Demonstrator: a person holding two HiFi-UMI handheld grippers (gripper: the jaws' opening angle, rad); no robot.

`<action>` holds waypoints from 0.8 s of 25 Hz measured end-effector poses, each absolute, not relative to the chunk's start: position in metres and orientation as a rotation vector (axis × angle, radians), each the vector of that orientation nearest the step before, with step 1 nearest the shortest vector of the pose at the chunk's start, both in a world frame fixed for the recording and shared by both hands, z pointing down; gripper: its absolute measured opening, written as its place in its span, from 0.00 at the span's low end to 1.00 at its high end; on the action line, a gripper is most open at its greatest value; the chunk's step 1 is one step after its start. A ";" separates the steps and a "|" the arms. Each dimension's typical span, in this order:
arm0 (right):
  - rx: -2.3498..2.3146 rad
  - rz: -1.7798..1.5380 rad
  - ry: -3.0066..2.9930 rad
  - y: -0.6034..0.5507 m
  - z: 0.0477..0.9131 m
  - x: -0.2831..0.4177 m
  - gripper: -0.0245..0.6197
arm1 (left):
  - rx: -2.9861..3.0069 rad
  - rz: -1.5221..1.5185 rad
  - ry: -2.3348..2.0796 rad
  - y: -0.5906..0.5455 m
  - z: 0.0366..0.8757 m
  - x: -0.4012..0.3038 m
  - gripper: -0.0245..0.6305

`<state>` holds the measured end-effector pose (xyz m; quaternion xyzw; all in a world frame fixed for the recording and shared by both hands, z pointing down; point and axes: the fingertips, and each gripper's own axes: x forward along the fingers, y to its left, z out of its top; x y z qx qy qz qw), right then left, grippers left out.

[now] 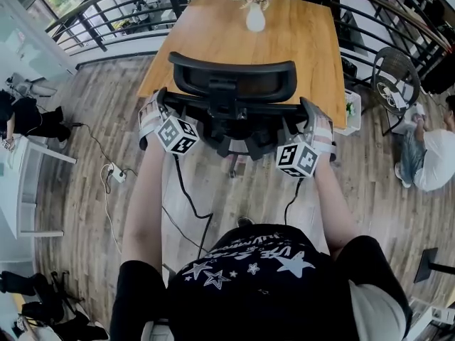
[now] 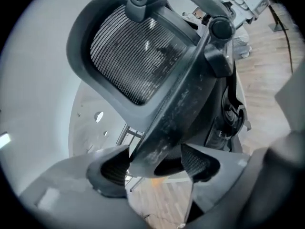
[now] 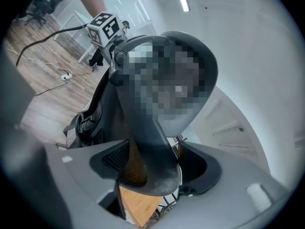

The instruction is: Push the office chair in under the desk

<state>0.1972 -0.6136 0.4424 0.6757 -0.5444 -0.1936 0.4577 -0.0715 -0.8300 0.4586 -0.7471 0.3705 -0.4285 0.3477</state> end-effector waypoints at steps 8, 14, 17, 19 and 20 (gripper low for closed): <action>1.667 -0.489 -1.378 -0.587 0.439 0.185 0.53 | -2.061 -1.111 1.071 -0.791 0.466 -0.104 0.56; 1.737 -0.513 -1.448 -0.577 0.413 0.168 0.51 | -2.219 -0.913 1.176 -0.748 0.448 -0.117 0.56; 1.773 -0.543 -1.494 -0.575 0.395 0.153 0.46 | -2.274 -0.849 1.221 -0.727 0.441 -0.126 0.56; 1.800 -0.559 -1.539 -0.573 0.384 0.141 0.44 | -2.305 -0.806 1.252 -0.713 0.435 -0.133 0.56; 1.816 -0.564 -1.565 -0.571 0.378 0.135 0.44 | -2.315 -0.785 1.269 -0.705 0.432 -0.137 0.56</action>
